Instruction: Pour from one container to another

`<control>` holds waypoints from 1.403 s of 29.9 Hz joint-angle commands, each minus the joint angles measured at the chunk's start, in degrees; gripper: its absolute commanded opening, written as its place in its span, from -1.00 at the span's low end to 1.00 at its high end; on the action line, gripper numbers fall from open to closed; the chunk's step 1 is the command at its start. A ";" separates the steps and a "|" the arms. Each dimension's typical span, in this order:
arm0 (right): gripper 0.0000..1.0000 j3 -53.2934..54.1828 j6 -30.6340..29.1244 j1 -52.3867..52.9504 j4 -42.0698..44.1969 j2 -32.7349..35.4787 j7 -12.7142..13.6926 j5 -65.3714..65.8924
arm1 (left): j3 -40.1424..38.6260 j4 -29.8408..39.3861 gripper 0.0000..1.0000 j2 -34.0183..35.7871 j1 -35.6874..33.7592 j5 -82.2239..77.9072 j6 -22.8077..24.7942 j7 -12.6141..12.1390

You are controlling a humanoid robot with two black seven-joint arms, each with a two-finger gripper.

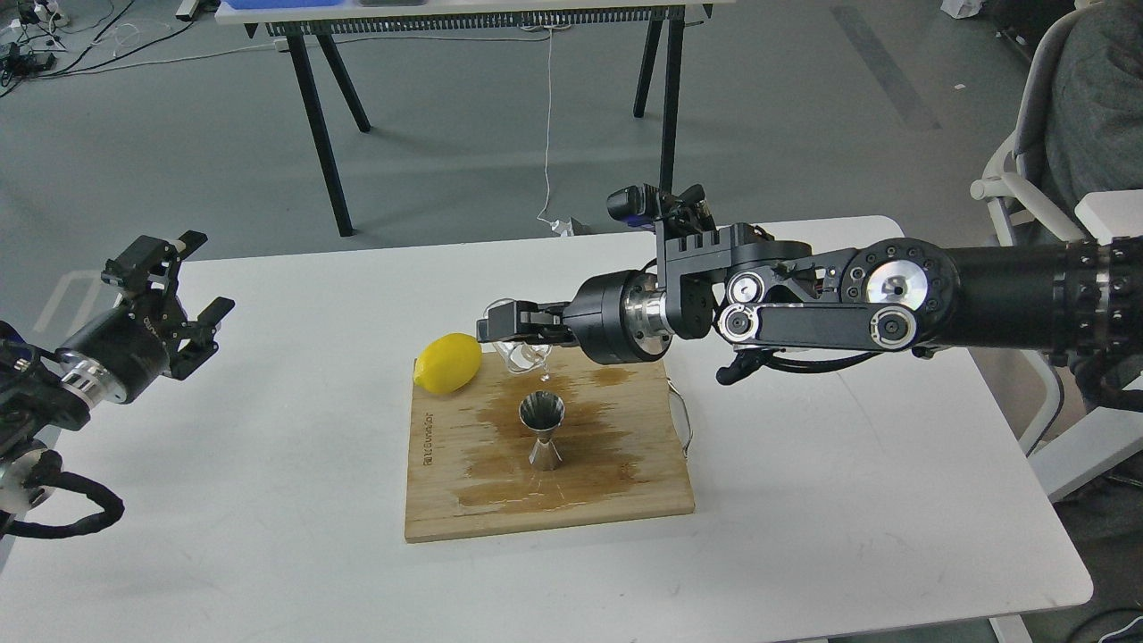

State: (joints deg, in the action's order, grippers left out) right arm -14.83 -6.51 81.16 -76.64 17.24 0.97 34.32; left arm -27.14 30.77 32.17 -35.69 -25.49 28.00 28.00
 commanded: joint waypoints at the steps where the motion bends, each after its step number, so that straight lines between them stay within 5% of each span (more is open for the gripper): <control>1: -0.49 -0.03 0.00 0.14 0.00 -0.02 -0.35 0.04 | -0.02 -0.01 0.98 0.09 0.01 0.00 0.00 0.00; 42: -0.49 -3.72 0.00 0.40 0.00 -1.60 -2.99 4.79 | -0.02 -0.01 0.98 0.00 0.36 0.00 0.00 0.00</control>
State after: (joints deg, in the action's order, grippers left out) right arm -18.49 -6.58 81.49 -76.63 15.51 -1.87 38.73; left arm -27.16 30.76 32.17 -35.35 -25.49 28.00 28.00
